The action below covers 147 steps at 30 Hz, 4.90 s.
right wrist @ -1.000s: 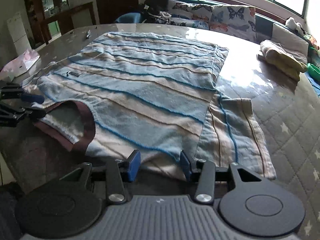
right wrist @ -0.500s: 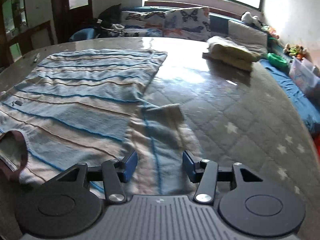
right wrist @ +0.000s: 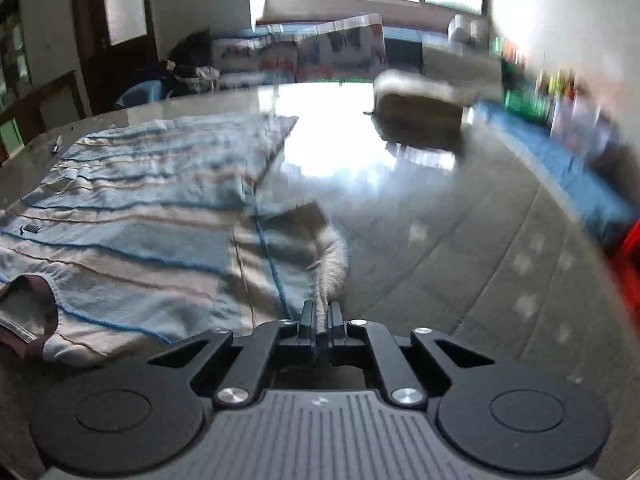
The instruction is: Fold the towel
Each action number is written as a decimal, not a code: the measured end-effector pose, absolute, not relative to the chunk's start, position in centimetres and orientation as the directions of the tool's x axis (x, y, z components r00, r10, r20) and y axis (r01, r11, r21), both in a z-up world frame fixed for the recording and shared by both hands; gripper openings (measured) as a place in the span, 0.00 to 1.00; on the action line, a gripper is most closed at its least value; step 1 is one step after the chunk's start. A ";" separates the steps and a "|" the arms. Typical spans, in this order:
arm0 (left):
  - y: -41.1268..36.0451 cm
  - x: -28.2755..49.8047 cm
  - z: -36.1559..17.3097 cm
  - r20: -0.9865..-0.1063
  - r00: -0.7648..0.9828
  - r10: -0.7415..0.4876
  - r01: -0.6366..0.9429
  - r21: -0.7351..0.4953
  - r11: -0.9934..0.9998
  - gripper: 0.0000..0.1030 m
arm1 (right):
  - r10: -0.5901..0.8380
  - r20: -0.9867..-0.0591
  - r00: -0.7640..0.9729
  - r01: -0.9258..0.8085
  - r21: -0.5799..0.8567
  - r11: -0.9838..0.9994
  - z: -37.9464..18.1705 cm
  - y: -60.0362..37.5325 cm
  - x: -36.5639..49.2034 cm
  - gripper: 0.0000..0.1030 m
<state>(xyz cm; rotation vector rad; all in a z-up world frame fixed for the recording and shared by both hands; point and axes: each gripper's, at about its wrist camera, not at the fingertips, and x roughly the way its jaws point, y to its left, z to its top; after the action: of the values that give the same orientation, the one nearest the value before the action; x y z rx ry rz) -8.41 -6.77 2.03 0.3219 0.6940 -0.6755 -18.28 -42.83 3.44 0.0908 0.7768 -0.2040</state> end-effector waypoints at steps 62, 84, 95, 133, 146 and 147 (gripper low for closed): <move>0.8 0.9 4.2 -0.610 0.735 -0.295 0.370 -0.003 0.929 0.65 | 0.004 -0.681 0.732 -0.006 0.000 1.000 1.7 -34.5 -9.6 0.45; -4.6 15.3 0.6 -0.691 0.680 -0.246 0.361 0.023 0.932 0.02 | 0.015 -0.639 0.769 0.005 0.030 1.000 1.2 -34.4 -10.2 0.54; -3.2 19.3 1.7 -0.700 0.673 -0.241 0.232 -0.110 0.966 0.04 | 0.023 -0.628 0.778 0.000 0.037 0.999 1.0 -34.5 -10.3 0.55; -3.0 12.5 2.2 -0.701 0.619 -0.355 0.416 -0.091 0.905 0.06 | 0.014 -0.641 0.767 0.002 0.023 1.000 0.9 -33.9 -9.8 0.66; 3.7 1.6 2.0 -0.640 0.749 -0.171 0.308 0.108 0.945 0.39 | 0.025 -0.667 0.745 -0.039 -0.006 0.999 0.8 -33.3 -9.4 0.83; 4.5 1.1 2.1 -0.642 0.749 -0.162 0.278 0.084 0.957 0.39 | 0.023 -0.666 0.746 -0.037 -0.006 0.999 0.8 -33.3 -9.4 0.83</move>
<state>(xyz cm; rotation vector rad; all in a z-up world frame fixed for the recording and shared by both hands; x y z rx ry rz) 1.07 4.53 2.14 0.1788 0.6831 -0.2417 -9.38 -33.26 0.76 -0.0194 0.7285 0.0326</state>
